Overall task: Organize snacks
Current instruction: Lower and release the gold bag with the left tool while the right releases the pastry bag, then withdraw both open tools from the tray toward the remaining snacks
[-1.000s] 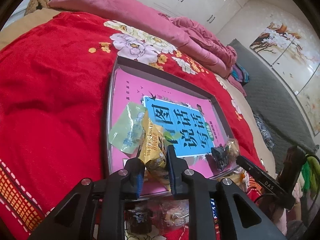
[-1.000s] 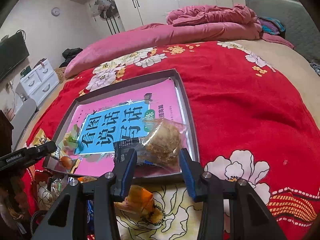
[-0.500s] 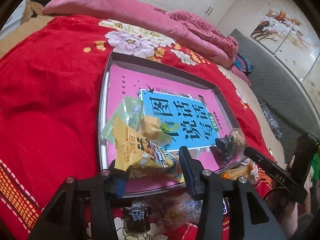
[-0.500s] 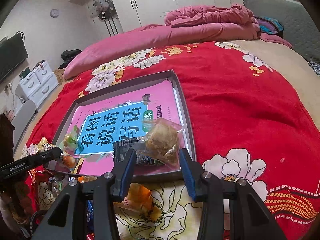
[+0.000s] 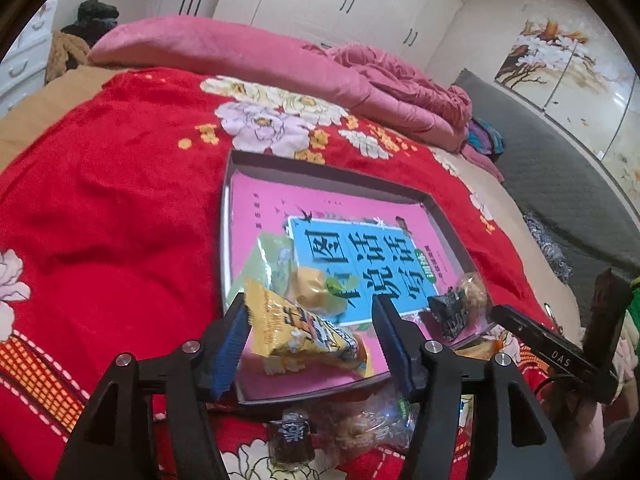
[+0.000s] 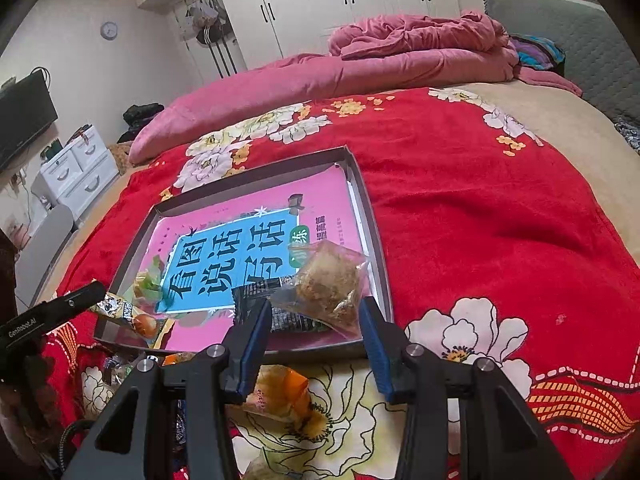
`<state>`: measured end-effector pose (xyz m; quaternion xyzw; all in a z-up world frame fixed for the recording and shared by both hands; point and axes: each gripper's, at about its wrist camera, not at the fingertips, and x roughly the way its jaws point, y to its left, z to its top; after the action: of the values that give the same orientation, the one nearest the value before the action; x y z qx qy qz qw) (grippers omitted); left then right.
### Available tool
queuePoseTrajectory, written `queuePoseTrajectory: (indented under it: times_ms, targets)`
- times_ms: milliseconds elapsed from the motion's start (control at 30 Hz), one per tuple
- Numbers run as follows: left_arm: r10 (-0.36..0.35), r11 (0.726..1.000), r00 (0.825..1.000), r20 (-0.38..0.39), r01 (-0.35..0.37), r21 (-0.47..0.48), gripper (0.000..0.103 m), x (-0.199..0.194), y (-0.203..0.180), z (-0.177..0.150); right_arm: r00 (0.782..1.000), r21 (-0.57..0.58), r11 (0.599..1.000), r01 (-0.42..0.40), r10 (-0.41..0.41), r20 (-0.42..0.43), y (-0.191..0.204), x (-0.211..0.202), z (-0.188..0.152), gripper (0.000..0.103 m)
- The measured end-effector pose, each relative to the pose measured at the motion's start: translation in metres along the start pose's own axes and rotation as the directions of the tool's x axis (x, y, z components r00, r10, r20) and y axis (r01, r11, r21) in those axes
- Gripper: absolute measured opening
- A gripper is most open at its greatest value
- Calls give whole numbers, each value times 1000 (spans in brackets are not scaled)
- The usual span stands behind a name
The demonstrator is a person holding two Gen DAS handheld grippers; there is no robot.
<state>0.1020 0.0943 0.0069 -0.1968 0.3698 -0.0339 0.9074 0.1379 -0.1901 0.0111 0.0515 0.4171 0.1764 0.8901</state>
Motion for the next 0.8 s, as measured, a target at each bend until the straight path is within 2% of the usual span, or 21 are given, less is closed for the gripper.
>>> queuePoseTrajectory:
  times_ms: [267,533,667,800]
  targets:
    - [14,1000,999,37,-14,-19,66,-12,9,3,1000,3,1000,0,0,5,0,-3,1,46]
    - [-13,997,999,38,16,-77,66,-17,23,0,1000,10,1000,-1,1,9,0,-6,2,50]
    - [-24,999,1000,17,24,-38,66,-15,14,-7,1000,15,1000,-4,3,12,-1,-10,2,50]
    - [-19,1000,999,29,19,24,66,-18,0,-9,1000,11,1000,-4,3,17,0,-14,2,50]
